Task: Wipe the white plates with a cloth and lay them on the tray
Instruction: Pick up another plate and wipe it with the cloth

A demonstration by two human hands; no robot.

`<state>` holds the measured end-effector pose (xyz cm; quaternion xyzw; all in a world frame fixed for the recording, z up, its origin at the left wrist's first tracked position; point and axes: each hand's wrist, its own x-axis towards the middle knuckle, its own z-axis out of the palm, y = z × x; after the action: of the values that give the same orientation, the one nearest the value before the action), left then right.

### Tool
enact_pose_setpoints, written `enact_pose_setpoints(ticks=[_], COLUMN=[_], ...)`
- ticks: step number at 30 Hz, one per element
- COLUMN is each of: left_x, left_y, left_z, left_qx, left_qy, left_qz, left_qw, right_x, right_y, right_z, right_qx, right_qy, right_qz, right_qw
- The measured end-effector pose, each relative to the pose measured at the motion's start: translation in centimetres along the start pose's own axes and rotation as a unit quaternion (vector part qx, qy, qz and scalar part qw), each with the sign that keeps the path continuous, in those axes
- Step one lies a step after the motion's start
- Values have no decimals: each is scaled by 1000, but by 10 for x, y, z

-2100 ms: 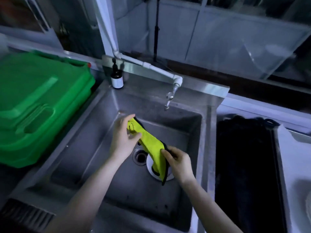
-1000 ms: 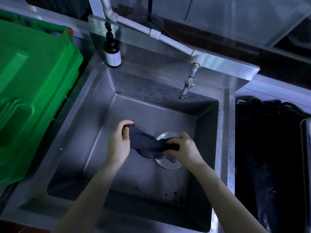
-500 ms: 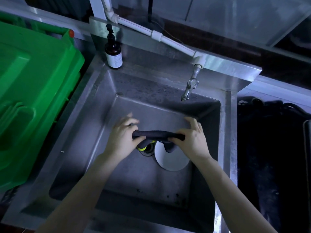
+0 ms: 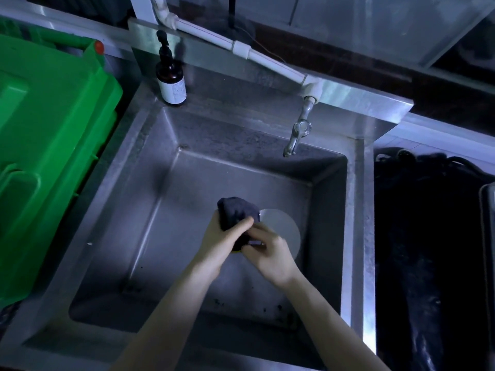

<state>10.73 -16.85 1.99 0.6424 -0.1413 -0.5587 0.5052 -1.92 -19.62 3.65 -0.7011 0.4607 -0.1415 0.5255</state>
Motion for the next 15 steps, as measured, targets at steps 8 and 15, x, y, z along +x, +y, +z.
enact_pose_setpoints(ticks=[8, 15], left_x=[54, 97], left_y=[-38, -83], left_z=[-9, 14], left_qx=[255, 408], left_qy=[75, 57], left_qz=[-28, 6], left_qw=[964, 911], right_x=[24, 65], right_y=[66, 143], right_z=[-55, -66], right_qx=[-34, -136], right_qy=[85, -2], right_qz=[244, 275], right_qw=[966, 952])
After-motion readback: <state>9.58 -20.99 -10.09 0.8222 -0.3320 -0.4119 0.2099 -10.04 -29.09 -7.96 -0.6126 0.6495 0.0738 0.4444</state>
